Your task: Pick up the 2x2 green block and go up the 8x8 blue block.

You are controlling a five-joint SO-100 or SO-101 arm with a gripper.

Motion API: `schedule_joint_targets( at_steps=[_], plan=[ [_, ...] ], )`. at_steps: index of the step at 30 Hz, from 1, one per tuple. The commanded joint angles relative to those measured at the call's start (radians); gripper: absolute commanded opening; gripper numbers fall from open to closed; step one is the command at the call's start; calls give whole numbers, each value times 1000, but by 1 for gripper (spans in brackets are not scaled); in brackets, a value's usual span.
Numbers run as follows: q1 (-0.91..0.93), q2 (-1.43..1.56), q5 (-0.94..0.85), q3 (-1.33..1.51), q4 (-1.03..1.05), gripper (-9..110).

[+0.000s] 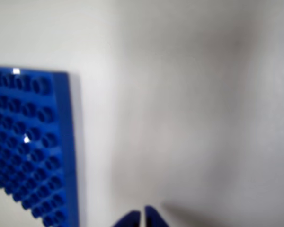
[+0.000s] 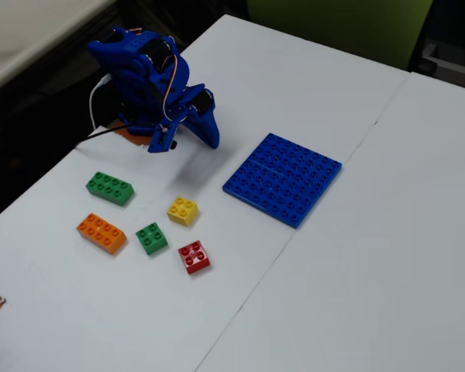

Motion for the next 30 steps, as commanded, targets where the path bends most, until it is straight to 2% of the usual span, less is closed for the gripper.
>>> schedule_joint_targets(
  at_steps=[1, 3, 7, 9, 12, 18, 26, 29, 30],
  plan=[
    [-5, 43, -485, 17, -138, 0],
    [-5, 43, -807, 12, -130, 0],
    [87, 43, -1454, -91, 83, 0],
    [146, 43, -1660, -147, 184, 0],
    [202, 43, -1833, -202, 296, 0],
    [250, -6, -1784, -322, 399, 0],
    [256, -482, -1618, -773, 486, 1],
    [285, -663, -1643, -913, 480, 7],
    [299, -721, -1657, -959, 474, 14]
  ],
)
